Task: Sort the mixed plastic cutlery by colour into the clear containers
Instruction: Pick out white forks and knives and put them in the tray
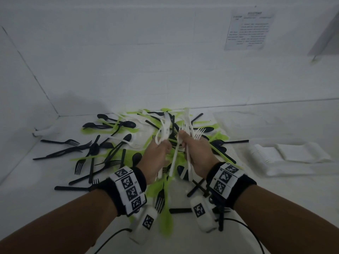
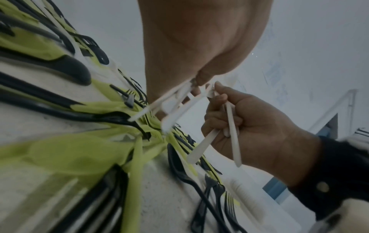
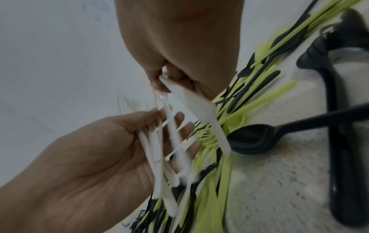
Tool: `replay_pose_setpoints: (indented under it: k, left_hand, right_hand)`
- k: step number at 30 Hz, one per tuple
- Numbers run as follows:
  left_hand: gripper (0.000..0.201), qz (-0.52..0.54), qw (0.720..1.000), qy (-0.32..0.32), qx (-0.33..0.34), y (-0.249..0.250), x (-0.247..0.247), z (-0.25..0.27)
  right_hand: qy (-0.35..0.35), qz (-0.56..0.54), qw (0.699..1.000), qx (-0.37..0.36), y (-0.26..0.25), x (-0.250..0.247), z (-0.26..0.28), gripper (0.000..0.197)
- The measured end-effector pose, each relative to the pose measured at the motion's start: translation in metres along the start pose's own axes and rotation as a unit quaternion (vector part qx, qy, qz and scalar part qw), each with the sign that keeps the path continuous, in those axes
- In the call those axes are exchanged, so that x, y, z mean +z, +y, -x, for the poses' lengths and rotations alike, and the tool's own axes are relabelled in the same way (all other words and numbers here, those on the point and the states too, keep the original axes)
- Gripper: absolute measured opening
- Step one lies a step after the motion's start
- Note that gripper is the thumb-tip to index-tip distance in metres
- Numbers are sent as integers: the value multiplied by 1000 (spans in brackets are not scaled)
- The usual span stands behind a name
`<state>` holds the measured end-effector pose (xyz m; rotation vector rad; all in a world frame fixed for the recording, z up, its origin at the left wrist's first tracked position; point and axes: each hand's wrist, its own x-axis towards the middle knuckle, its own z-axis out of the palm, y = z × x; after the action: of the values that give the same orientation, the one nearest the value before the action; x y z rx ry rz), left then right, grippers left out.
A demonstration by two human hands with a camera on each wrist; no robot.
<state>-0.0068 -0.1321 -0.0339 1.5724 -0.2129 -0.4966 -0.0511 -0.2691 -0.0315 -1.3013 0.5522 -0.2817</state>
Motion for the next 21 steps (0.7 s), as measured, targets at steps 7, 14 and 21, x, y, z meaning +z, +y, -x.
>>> replay_pose_setpoints:
  k: [7, 14, 21]
  left_hand:
    - [30, -220, 962, 52, 155, -6, -13, -1]
    - [38, -199, 966, -11, 163, -17, -4, -5]
    - [33, -193, 974, 19, 114, -12, 4, -11]
  right_hand:
    - [-3, -68, 997, 39, -4, -6, -6, 36]
    - [-7, -176, 982, 61, -19, -3, 2, 32]
    - [35, -97, 993, 52, -9, -19, -15, 43]
